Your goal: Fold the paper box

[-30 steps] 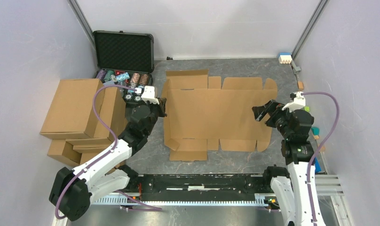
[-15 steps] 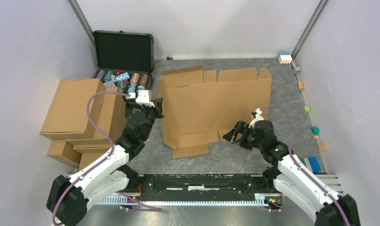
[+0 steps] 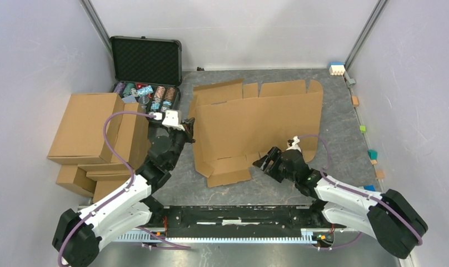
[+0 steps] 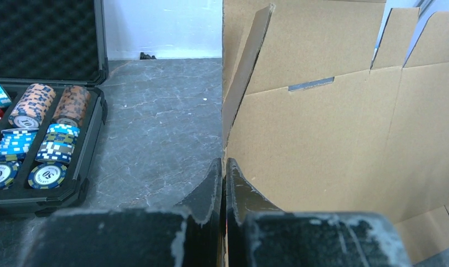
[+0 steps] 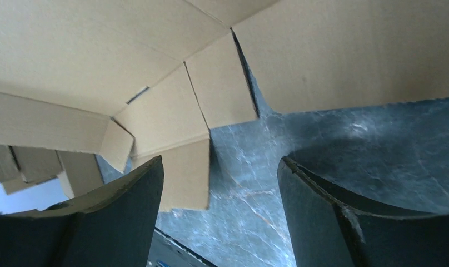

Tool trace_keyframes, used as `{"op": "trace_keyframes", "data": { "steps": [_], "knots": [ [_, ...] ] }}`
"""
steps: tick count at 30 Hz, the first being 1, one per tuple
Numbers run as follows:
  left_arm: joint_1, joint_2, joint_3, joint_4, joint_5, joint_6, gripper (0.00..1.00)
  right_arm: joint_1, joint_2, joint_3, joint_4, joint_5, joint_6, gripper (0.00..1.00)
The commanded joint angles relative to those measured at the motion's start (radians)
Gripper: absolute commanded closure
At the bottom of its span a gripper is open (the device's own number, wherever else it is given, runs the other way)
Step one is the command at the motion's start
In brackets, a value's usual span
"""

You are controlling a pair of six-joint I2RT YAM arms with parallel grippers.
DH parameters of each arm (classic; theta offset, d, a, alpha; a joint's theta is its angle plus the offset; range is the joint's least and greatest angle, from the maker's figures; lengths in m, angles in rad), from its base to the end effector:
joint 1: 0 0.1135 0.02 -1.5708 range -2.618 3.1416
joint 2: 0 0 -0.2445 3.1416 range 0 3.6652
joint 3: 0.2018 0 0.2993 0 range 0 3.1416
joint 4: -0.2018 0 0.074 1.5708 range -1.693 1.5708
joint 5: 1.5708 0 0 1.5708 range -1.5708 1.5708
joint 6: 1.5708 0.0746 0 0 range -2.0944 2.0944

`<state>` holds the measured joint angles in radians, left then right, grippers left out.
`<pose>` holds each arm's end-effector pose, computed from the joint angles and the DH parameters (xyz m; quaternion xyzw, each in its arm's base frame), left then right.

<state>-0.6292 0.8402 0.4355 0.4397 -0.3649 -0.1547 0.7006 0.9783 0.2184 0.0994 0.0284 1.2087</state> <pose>0.2530 -0.1513 0.2403 0.0337 0.6946 -0.1538 0.7019 0.1961 0.1626 0.0667 0.2318 0.8677 0.3514 0.2644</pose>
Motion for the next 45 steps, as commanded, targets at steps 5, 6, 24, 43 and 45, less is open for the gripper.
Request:
{"op": "trace_keyframes", "data": {
  "steps": [5, 6, 24, 43, 45],
  "knots": [
    [-0.029, -0.024, -0.003, 0.069, -0.027, 0.076, 0.98, 0.008, 0.11, -0.013, 0.145, 0.086, 0.061, 0.21],
    [-0.031, -0.024, -0.002, 0.068, -0.025, 0.078, 0.98, 0.008, 0.119, -0.014, 0.152, 0.087, 0.062, 0.21],
    [-0.047, -0.02, 0.0, 0.07, -0.03, 0.099, 0.98, 0.01, 0.238, -0.007, 0.21, 0.133, 0.027, 0.24],
    [-0.062, -0.015, -0.001, 0.067, -0.049, 0.114, 0.98, 0.013, 0.137, -0.071, 0.655, 0.073, 0.031, 0.27],
    [-0.064, -0.017, 0.0, 0.067, -0.055, 0.119, 0.98, 0.013, 0.139, -0.049, 0.616, 0.077, 0.007, 0.28]
  ]
}}
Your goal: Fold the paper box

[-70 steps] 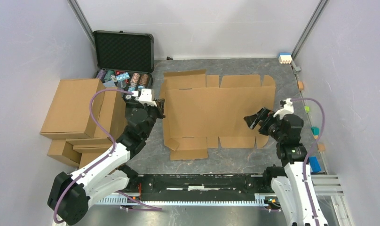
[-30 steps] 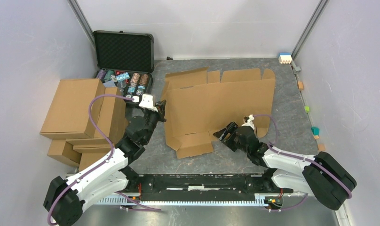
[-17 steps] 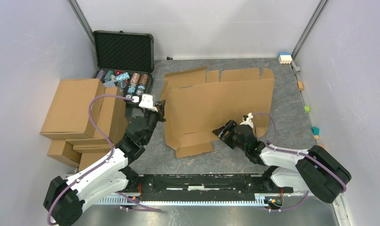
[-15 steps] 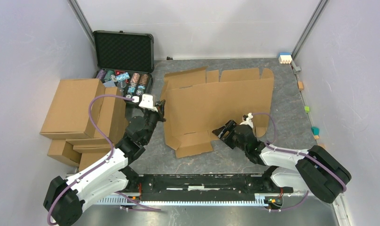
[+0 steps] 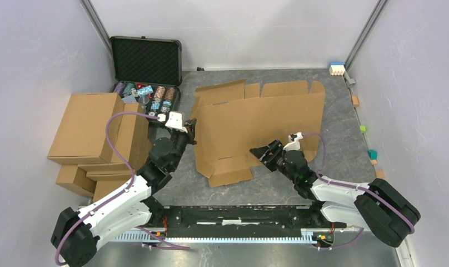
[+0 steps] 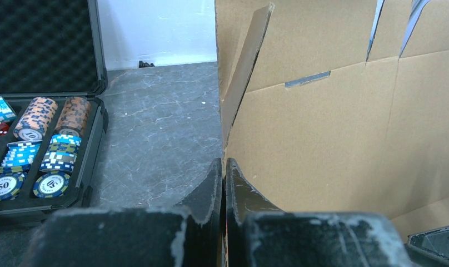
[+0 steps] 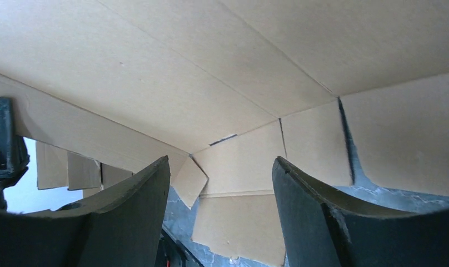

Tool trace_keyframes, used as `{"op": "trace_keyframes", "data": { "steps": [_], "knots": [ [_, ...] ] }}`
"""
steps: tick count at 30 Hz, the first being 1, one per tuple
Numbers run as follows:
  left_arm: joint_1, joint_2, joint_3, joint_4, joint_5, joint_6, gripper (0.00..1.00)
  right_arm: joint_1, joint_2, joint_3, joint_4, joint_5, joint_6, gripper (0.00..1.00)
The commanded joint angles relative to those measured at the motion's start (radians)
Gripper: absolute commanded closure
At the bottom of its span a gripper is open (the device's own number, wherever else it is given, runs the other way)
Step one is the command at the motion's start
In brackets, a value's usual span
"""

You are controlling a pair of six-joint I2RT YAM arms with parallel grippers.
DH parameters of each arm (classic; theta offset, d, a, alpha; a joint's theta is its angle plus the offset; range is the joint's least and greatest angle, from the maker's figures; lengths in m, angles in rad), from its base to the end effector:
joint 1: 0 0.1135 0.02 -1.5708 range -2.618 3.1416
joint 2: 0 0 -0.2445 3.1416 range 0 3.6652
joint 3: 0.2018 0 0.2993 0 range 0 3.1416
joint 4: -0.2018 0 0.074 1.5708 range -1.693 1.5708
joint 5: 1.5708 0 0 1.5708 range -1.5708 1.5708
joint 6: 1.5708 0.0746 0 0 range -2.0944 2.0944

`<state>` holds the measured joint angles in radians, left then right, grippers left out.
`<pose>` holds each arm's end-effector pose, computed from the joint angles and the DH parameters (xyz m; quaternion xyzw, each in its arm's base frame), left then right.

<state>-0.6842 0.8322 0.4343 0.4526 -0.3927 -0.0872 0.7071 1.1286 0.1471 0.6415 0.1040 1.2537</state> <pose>0.2441 -0.1622 0.2438 0.0629 0.6861 -0.1437 0.7104 0.2087 0.1682 0.0746 0.2490 0.7771 0.4553 0.3562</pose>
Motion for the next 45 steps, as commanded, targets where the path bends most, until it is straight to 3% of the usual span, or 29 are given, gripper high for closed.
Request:
{"op": "trace_keyframes", "data": {
  "steps": [1, 4, 8, 12, 27, 45],
  "knots": [
    [-0.009, -0.009, 0.001, 0.054, -0.03, 0.053, 0.98, 0.006, -0.012, 0.051, -0.018, 0.011, -0.063, 0.27],
    [-0.013, -0.014, 0.001, 0.053, -0.031, 0.057, 0.98, 0.007, -0.009, 0.17, -0.336, 0.098, -0.169, 0.23],
    [-0.016, -0.013, 0.001, 0.053, -0.032, 0.059, 0.98, 0.006, 0.01, 0.224, -0.479, 0.185, -0.31, 0.22],
    [-0.02, -0.013, 0.001, 0.054, -0.033, 0.063, 0.98, 0.006, 0.075, 0.255, -0.512, 0.153, -0.392, 0.23],
    [-0.029, 0.002, 0.002, 0.057, -0.038, 0.078, 0.98, 0.008, 0.209, 0.256, -0.454, -0.084, -0.383, 0.27],
    [-0.048, -0.04, -0.058, 0.093, -0.058, 0.138, 0.98, 0.017, 0.097, 0.326, -0.615, -0.092, -0.394, 0.28]
  ]
}}
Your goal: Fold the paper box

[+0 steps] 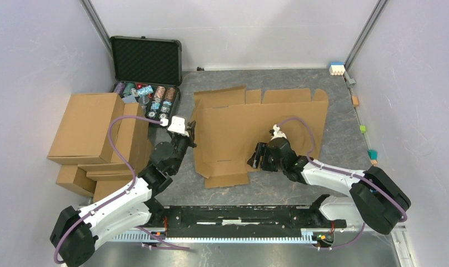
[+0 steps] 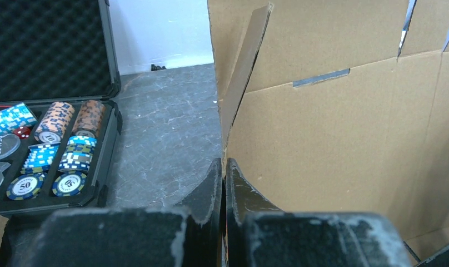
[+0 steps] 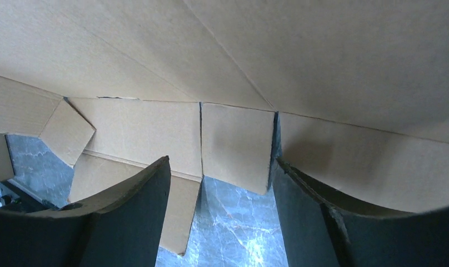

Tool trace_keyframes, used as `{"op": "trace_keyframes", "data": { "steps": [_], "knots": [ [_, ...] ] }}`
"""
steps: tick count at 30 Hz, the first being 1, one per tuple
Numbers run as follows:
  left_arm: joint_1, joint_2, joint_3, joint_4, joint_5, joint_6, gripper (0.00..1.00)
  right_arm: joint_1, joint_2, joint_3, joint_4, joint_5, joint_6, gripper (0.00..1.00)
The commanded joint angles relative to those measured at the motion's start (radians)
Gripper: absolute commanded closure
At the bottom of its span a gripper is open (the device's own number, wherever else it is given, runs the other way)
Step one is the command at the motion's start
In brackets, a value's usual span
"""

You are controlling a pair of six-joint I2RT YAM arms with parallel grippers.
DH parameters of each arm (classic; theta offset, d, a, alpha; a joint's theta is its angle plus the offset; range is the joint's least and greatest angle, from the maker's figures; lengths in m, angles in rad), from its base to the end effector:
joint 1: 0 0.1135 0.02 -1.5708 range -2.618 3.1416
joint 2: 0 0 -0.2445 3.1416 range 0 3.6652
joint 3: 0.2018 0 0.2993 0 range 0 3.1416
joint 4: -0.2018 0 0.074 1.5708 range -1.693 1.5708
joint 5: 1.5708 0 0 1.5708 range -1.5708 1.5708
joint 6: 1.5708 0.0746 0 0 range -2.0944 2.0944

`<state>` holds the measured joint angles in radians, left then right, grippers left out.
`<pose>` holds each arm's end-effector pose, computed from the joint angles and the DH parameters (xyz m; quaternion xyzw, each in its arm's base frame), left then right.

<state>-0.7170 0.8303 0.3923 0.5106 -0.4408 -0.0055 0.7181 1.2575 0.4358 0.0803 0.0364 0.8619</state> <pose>0.2374 -0.1647 0.2342 0.0814 0.6787 -0.1133 0.7211 0.2261 0.1939 0.0719 0.0731 0.9122 0.2744 0.2954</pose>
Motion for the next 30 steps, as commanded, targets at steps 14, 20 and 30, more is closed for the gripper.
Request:
{"op": "trace_keyframes", "data": {
  "steps": [14, 20, 30],
  "knots": [
    [-0.038, -0.046, -0.023, 0.035, -0.038, 0.086, 0.98, 0.006, -0.087, -0.066, -0.043, -0.014, 0.022, 0.25],
    [-0.041, -0.042, -0.021, 0.035, -0.038, 0.089, 0.98, 0.007, -0.03, -0.076, 0.033, -0.095, 0.04, 0.26],
    [-0.047, -0.036, -0.019, 0.035, -0.042, 0.096, 0.98, 0.037, -0.023, -0.064, 0.044, -0.113, 0.053, 0.26]
  ]
}}
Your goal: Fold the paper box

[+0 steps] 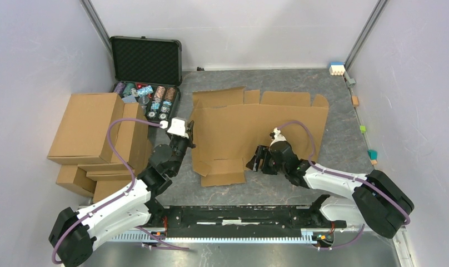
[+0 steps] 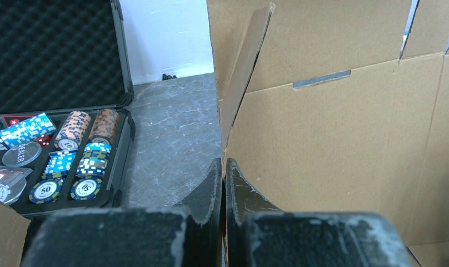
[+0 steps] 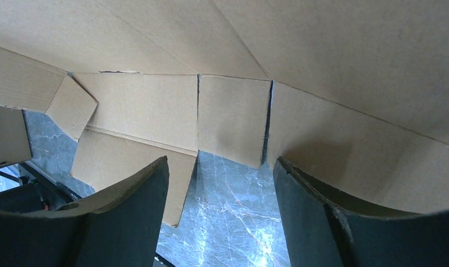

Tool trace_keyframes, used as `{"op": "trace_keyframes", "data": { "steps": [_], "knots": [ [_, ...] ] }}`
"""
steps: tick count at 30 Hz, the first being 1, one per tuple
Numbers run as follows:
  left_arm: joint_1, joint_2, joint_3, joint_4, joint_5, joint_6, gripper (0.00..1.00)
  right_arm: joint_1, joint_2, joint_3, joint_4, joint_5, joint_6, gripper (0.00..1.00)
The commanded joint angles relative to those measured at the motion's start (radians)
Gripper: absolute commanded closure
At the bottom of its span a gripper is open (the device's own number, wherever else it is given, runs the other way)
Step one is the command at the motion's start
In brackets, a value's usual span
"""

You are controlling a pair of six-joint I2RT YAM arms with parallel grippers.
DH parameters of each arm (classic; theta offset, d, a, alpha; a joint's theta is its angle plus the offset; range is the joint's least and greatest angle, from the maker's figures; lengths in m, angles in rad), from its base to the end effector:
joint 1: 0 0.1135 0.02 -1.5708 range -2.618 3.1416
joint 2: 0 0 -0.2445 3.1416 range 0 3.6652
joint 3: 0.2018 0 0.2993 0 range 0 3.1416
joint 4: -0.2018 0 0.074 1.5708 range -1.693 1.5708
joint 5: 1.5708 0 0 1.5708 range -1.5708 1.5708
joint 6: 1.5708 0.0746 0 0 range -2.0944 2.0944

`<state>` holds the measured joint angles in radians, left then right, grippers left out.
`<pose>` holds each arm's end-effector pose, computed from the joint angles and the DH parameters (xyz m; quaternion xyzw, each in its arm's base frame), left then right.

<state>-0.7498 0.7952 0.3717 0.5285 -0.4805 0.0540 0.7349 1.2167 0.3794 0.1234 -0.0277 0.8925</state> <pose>0.2285 -0.1657 0.2370 0.0914 0.6672 -0.0965 0.7329 0.2126 0.1949 0.0679 0.0659 0.9072 0.3106 0.2762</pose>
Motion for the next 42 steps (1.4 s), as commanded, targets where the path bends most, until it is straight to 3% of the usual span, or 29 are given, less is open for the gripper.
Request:
{"op": "trace_keyframes", "data": {
  "steps": [1, 8, 18, 23, 28, 34, 42],
  "knots": [
    [-0.016, 0.0, 0.002, 0.017, -0.003, 0.036, 0.98, 0.021, 0.029, -0.01, 0.016, -0.059, 0.032, 0.27],
    [-0.02, 0.002, 0.001, 0.017, -0.003, 0.035, 0.98, 0.021, 0.075, -0.035, 0.187, -0.131, 0.132, 0.29],
    [-0.023, 0.001, 0.0, 0.016, 0.0, 0.033, 0.98, 0.021, 0.088, -0.027, 0.297, -0.143, 0.227, 0.31],
    [-0.023, -0.005, -0.002, 0.017, -0.004, 0.035, 0.98, 0.021, 0.079, -0.017, 0.243, -0.11, 0.205, 0.32],
    [-0.025, -0.011, -0.004, 0.017, -0.005, 0.034, 0.98, 0.021, -0.008, -0.019, 0.073, -0.032, 0.187, 0.16],
    [-0.028, -0.016, -0.005, 0.017, -0.007, 0.036, 0.98, 0.021, -0.143, -0.119, 0.016, 0.069, 0.198, 0.13],
    [-0.028, -0.013, -0.007, 0.017, -0.01, 0.038, 0.98, 0.021, -0.047, -0.098, 0.072, 0.06, 0.196, 0.14]
  ]
}}
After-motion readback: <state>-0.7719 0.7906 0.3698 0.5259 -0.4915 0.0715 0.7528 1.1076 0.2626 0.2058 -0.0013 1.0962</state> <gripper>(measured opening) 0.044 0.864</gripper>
